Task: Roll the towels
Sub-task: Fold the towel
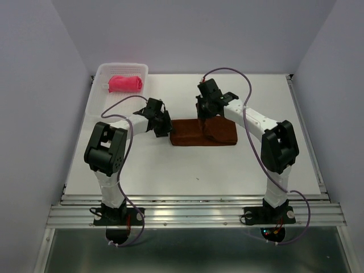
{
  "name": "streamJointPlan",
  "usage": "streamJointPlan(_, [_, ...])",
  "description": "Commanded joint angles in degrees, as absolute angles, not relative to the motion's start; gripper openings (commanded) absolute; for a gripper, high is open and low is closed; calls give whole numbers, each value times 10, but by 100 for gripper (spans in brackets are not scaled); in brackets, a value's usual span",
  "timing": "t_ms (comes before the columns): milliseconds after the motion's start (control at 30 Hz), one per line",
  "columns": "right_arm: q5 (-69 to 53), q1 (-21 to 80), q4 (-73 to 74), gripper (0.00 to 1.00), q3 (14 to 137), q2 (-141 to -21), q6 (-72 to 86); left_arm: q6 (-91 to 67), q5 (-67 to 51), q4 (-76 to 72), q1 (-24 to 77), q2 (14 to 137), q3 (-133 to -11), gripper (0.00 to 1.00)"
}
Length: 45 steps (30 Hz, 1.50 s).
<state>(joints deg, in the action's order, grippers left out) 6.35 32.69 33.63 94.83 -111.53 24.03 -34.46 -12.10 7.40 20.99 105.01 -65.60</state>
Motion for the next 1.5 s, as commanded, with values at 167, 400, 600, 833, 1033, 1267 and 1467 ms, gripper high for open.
streamJointPlan(167, [42,330,323,1,964,-1076,243,-335,-151,47,215,1105,-684,23])
streamJointPlan(400, [17,354,306,1,978,-1079,241,-334,-159,43,218,1116,-680,4])
streamJointPlan(600, [8,372,298,1,998,-1100,252,-339,-149,44,219,1108,-668,4])
streamJointPlan(833, [4,382,299,1,1034,-1132,257,-343,-134,51,218,1100,-667,4])
streamJointPlan(1033, [-28,393,301,1,1056,-1171,258,-346,-127,59,218,1096,-670,4])
streamJointPlan(1267, [-35,393,309,3,1078,-1224,264,-354,-96,86,218,1075,-680,7])
streamJointPlan(1467, [-73,398,312,19,1101,-1258,259,-364,-60,125,215,1052,-693,28])
